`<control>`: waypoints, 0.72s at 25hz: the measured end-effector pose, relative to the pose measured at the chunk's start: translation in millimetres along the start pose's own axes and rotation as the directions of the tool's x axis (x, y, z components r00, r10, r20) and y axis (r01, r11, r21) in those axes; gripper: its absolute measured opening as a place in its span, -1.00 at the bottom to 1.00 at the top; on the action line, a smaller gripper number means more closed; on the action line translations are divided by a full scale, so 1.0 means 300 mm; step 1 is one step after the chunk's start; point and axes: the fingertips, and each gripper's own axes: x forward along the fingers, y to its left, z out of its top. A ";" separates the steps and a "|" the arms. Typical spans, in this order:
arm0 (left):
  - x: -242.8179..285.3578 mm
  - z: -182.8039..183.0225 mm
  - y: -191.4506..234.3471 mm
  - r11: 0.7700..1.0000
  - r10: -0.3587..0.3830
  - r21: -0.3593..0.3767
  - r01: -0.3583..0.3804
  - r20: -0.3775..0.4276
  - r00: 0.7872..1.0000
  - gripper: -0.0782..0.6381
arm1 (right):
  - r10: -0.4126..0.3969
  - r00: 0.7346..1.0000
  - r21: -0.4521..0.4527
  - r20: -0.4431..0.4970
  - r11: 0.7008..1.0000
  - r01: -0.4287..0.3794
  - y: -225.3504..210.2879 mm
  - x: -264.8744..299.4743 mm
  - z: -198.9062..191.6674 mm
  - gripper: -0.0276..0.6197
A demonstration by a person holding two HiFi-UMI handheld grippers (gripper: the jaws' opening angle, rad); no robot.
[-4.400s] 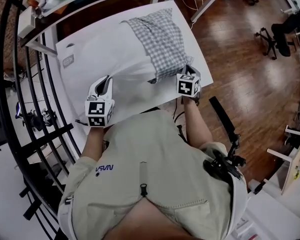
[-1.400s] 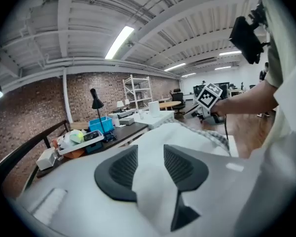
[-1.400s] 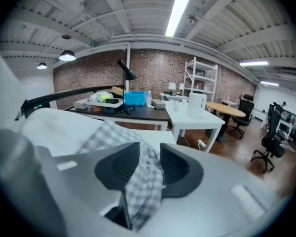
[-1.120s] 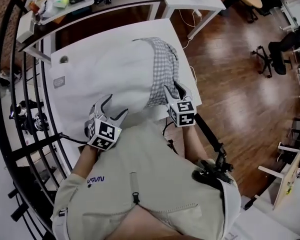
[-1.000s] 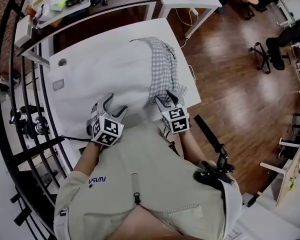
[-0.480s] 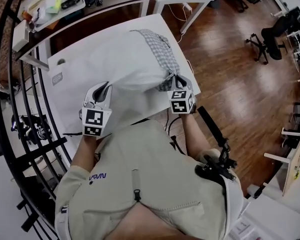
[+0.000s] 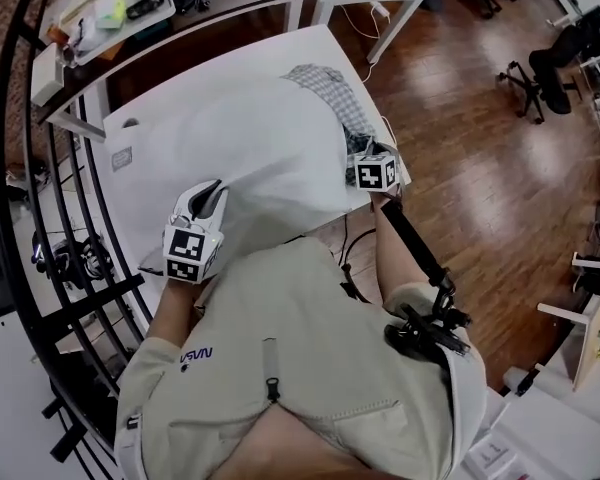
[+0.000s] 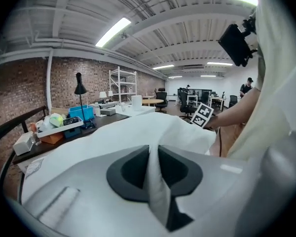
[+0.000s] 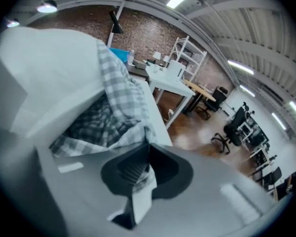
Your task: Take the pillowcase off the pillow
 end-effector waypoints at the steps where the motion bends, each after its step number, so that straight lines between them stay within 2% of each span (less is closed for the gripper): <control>1: 0.007 -0.006 -0.028 0.999 -0.036 0.012 0.036 -0.013 0.999 -0.60 | 0.035 0.999 0.007 0.001 0.999 -0.035 0.021 -0.008 0.006 -0.85; 2: 0.006 -0.002 -0.062 0.997 -0.075 0.022 0.076 -0.018 0.997 -0.50 | 0.068 0.998 0.032 0.009 0.997 -0.068 0.037 -0.026 0.017 -0.72; 3: -0.008 0.017 -0.099 0.993 -0.115 0.028 0.115 -0.009 0.993 -0.39 | 0.098 0.995 0.069 0.034 0.993 -0.100 0.047 -0.054 0.033 -0.51; 4: -0.035 0.059 -0.132 0.988 -0.151 0.031 0.150 0.023 0.988 -0.31 | 0.125 0.989 0.108 0.081 0.985 -0.133 0.053 -0.092 0.063 -0.41; 6: -0.105 0.200 -0.160 0.984 -0.179 0.040 0.175 0.145 0.973 -0.31 | 0.167 0.958 0.143 0.233 0.969 -0.204 0.053 -0.186 0.176 -0.41; 8: -0.132 0.322 -0.106 0.993 -0.114 0.054 0.104 0.235 0.965 -0.34 | 0.197 0.908 0.128 0.369 0.957 -0.260 0.051 -0.263 0.325 -0.41; 9: -0.116 0.346 -0.053 0.996 -0.063 0.071 0.047 0.243 0.968 -0.34 | 0.217 0.886 0.112 0.409 0.952 -0.284 0.057 -0.282 0.395 -0.41; 11: -0.037 0.336 0.057 0.995 0.022 0.089 -0.040 0.197 0.980 -0.33 | 0.272 0.856 0.063 0.439 0.941 -0.331 0.090 -0.272 0.514 -0.41; 13: 0.071 0.292 0.139 0.995 0.062 0.066 -0.070 0.114 0.992 -0.06 | 0.340 0.837 -0.007 0.430 0.928 -0.373 0.149 -0.230 0.612 -0.41; 16: 0.232 0.182 0.198 0.996 0.066 0.057 -0.064 -0.038 0.997 0.15 | 0.451 0.815 -0.115 0.364 0.890 -0.441 0.275 -0.144 0.705 -0.36; 18: 0.310 0.073 0.194 0.998 0.040 0.060 -0.032 -0.148 0.988 0.16 | 0.507 0.821 -0.172 0.264 0.862 -0.477 0.365 -0.065 0.704 -0.32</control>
